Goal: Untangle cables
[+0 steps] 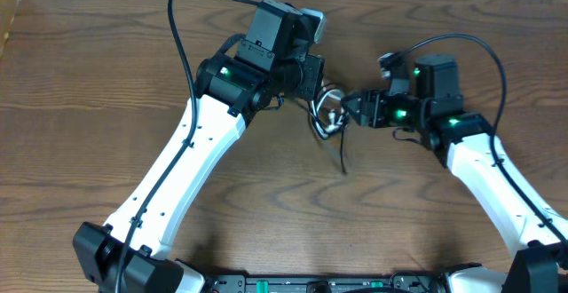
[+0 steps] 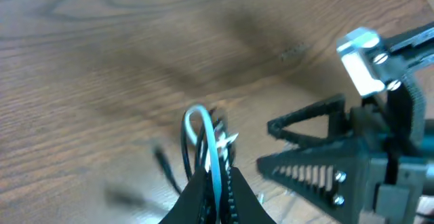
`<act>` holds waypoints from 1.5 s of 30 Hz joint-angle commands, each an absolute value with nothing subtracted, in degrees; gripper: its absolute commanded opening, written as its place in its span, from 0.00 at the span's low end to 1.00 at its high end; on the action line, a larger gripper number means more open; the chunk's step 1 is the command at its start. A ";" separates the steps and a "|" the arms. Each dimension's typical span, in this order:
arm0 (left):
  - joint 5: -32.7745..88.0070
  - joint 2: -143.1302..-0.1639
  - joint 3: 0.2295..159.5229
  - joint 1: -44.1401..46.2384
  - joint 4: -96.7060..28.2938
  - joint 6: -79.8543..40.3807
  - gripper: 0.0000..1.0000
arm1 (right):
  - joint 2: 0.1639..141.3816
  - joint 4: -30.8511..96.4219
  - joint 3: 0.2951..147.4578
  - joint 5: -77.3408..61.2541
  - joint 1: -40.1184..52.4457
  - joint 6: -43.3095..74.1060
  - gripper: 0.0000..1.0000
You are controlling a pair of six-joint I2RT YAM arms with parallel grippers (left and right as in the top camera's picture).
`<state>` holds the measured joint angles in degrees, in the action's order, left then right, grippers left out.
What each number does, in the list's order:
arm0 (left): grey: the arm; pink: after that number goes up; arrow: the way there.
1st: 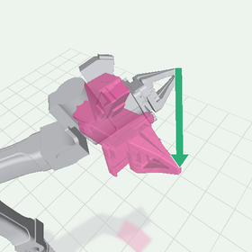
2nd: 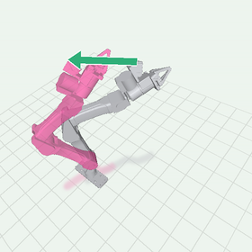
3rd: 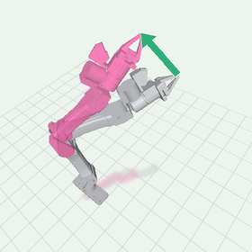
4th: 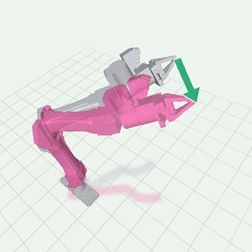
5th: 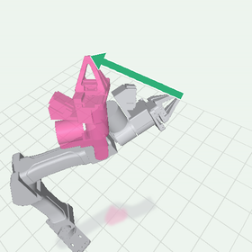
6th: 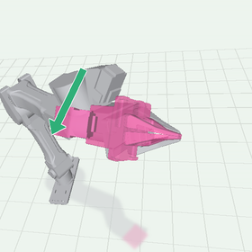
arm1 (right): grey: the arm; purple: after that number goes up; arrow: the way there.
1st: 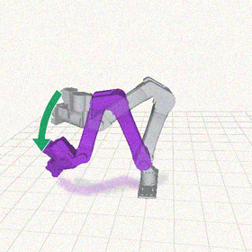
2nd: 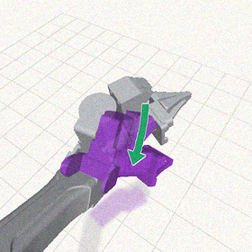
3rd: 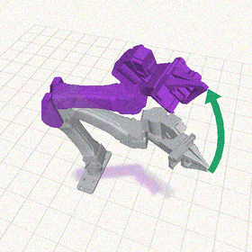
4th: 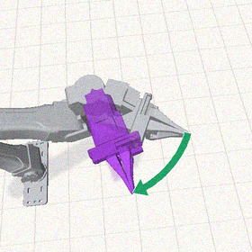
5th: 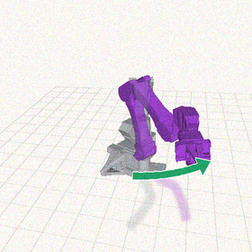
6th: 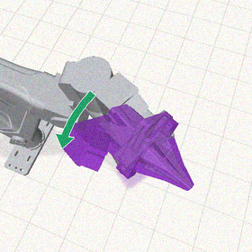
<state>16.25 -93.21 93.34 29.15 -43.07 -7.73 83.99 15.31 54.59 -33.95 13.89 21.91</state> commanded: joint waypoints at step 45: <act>23.40 -84.44 93.62 27.83 -43.27 -9.78 0.07 | 102.56 11.90 54.63 -15.64 21.58 43.18 0.64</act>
<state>22.61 -84.93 93.25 28.01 -43.09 -9.02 101.67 11.31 54.59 -16.23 21.82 43.44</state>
